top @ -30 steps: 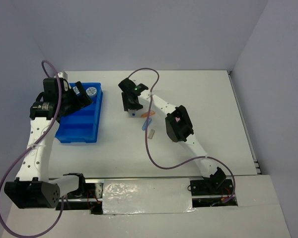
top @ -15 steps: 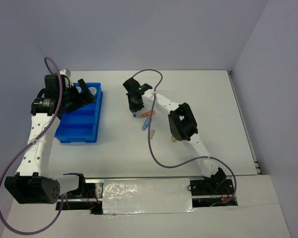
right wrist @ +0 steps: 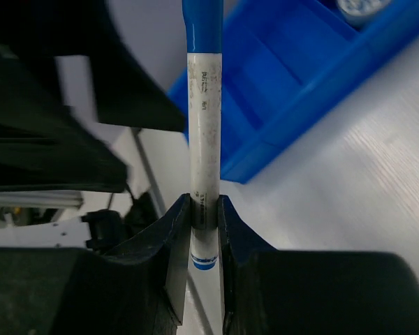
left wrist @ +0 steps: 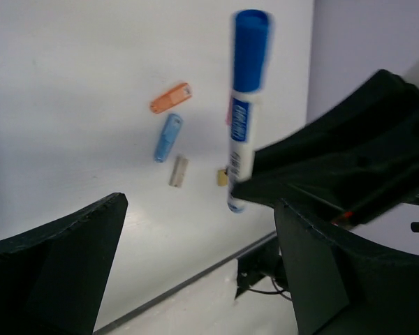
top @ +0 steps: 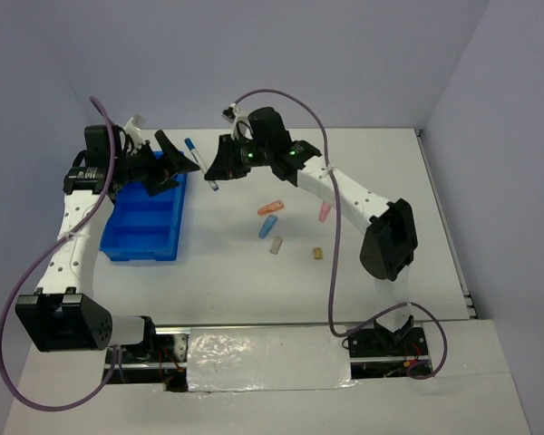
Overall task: Sort the stationery into containers
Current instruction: Pick up the pen from the center of the board, then place the pen in the storage box.
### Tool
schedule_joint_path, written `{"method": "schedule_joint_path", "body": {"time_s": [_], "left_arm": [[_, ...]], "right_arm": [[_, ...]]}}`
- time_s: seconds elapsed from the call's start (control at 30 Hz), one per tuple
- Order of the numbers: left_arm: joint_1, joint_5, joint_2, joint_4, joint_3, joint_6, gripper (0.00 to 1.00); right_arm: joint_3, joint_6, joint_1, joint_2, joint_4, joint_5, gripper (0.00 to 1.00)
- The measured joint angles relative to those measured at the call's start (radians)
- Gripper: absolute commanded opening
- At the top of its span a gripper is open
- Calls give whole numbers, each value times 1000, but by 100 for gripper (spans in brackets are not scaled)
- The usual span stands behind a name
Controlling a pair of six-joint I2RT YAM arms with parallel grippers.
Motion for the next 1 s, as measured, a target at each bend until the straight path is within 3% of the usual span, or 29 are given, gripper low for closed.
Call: {"method": "schedule_joint_path", "body": {"time_s": [0.23,0.4,0.43,0.5,0.53,0.6,0.73,0.77,0.83,0.87,1.0], "left_arm": [[0,109,-16,140,-65,-91,99],[0,140,-35,228,-108,-154,91],[0,141,-37,238,-108,-157,81],[0,142,-43,267,-113,-172,72],[0,144,-47,282,-117,-178,53],[0,145,-51,309,-130,-193,28],[0,142,-51,323,-142,-204,0],[0,140,-51,323,-142,-205,0],[0,137,-51,327,-141,-206,0],[0,129,-50,328,-141,-203,0],[10,35,-40,319,-142,-208,0]], "right_arm": [[-1,55,7,-35,82,-130,0],[-1,57,13,-26,69,-158,0],[-1,58,14,-26,68,-161,0],[-1,58,14,-26,68,-168,0],[-1,58,15,-26,68,-172,0],[-1,58,15,-26,63,-178,0],[-1,61,15,-25,62,-182,6],[-1,61,15,-25,61,-181,16],[-1,68,13,-25,63,-183,53],[-1,79,10,-25,64,-188,96],[-55,97,-19,-51,93,-187,100]]}}
